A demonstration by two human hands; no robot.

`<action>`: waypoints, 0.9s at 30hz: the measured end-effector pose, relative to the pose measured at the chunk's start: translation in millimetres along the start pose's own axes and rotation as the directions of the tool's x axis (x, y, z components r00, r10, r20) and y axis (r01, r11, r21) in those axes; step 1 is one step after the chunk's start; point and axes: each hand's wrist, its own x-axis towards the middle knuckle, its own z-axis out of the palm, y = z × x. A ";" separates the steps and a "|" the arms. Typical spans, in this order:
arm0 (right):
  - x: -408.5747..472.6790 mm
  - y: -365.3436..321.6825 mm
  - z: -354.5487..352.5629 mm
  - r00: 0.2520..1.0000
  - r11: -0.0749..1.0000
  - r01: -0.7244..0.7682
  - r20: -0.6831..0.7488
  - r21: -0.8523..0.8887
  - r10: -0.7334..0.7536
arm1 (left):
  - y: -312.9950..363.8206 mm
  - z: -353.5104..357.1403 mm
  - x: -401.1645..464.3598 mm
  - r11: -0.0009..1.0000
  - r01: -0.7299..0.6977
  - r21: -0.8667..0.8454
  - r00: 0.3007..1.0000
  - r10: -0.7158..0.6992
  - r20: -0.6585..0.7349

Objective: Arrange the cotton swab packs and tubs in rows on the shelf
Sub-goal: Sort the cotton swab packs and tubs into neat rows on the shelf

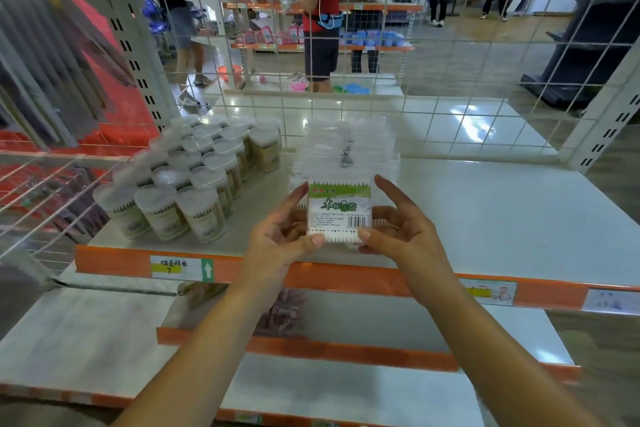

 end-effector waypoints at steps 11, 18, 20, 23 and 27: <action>7.0 3.2 -0.7 0.999 0.999 0.011 0.038 -0.053 -0.009 | 5.3 -5.2 11.3 0.996 -0.008 0.088 1.000 0.009 -0.014; 11.6 0.4 5.8 0.995 0.981 0.093 0.041 -0.171 -0.087 | 35.7 -3.9 33.6 0.965 -0.012 0.263 0.999 0.003 0.038; 12.6 0.5 7.1 0.993 0.975 0.113 0.057 -0.193 -0.104 | 43.4 -4.5 38.2 0.952 -0.017 0.306 0.999 0.005 0.041; 13.9 0.5 5.3 0.987 0.947 0.155 0.085 -0.281 -0.137 | 45.6 -11.4 45.1 0.930 -0.011 0.367 0.999 -0.006 0.045; 21.0 3.7 1.3 0.918 0.593 0.349 0.137 -0.726 -0.372 | 34.8 -22.1 51.2 0.910 0.023 0.413 0.999 -0.035 0.021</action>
